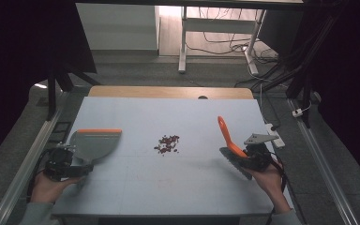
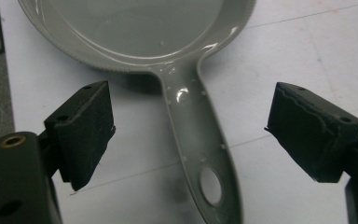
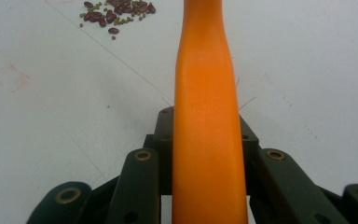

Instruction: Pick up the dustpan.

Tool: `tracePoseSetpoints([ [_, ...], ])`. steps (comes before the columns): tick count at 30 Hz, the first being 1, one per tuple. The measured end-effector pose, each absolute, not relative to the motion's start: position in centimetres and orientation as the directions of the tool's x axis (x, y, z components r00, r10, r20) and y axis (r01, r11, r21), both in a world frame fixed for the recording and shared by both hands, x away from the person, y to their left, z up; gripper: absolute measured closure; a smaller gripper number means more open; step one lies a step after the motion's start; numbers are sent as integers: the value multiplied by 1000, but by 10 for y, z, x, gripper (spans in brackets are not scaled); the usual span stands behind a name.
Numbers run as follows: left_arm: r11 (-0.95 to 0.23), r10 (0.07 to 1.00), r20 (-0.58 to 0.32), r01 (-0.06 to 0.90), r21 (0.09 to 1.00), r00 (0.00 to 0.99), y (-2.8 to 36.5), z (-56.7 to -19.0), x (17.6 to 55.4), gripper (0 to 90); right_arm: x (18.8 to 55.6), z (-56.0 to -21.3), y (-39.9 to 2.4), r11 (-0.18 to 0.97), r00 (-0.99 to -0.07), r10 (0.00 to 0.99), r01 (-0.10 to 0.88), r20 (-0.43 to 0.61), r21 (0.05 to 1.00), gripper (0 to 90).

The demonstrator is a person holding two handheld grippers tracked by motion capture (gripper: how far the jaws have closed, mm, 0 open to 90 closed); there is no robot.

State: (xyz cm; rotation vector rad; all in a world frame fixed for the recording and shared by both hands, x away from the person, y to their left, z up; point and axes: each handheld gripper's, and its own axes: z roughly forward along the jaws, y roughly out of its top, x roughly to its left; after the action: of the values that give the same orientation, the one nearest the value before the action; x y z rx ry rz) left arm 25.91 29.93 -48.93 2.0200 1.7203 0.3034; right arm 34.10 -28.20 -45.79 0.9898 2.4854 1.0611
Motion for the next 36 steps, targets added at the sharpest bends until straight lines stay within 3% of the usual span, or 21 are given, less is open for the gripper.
tracePoseSetpoints([
  [18, -63, 971, -182, 899, 434, 156, 298, -518, 274, 177, 341, -459, -282, 498, -722, 692, 498, 22, 710, 707],
  [36, -5, 964, -235, 893, 451, 125, 299, -523, 282, 418, 341, -461, -279, 509, -719, 695, 500, 8, 701, 707],
])
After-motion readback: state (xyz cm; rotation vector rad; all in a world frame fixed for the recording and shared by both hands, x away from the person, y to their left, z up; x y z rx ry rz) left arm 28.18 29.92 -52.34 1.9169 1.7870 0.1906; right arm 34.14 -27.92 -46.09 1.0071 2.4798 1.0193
